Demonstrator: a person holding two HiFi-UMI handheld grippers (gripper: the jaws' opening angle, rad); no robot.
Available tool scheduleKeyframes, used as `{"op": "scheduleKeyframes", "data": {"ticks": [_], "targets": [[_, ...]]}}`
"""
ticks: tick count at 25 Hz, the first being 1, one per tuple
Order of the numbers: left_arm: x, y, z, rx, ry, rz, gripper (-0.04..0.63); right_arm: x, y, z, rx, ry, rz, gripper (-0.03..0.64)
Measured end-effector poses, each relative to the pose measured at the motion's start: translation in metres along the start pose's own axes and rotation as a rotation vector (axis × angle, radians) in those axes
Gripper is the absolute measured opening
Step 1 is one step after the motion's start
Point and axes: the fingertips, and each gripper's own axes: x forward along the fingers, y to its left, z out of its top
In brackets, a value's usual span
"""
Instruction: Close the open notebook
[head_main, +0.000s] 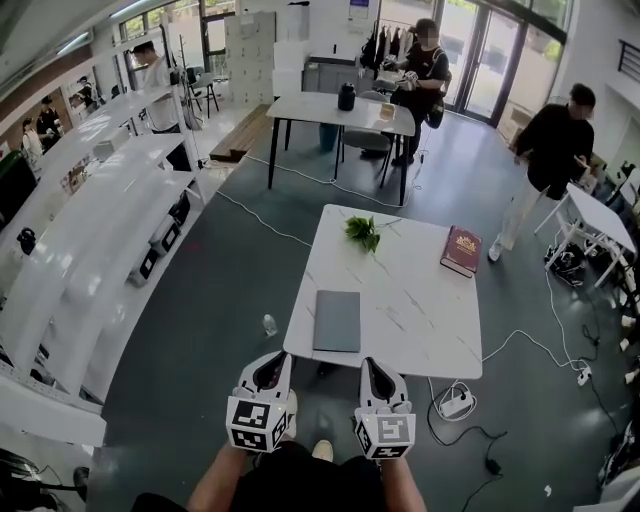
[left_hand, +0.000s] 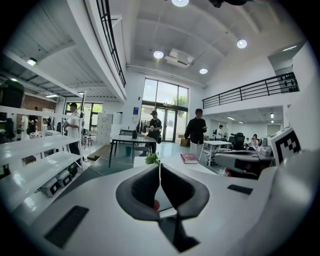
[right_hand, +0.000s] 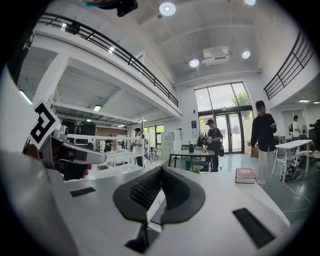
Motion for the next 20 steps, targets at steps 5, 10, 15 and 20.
{"op": "scheduleKeyframes", "data": {"ticks": [5,10,15,20], "targets": [[-0.001,0.002,-0.0008,0.003,-0.001,-0.003,0.028,0.0006,0.004,0.0006,-0.005,-0.004,0.001,0.017],[-0.0006,0.0037,0.0001,0.005,-0.001,-0.007,0.028,0.0016,0.0049,0.0005,-0.004,-0.003,-0.002,0.017],[0.0032,0.0027,0.0024,0.006,0.001,-0.011,0.028,0.0035,0.0018,0.002,-0.001,-0.002,-0.006,0.017],[0.0075,0.0046,0.0032,0.008,0.0,-0.016,0.028,0.0083,0.0015,0.0007,0.0,0.0,-0.006,0.017]]}}
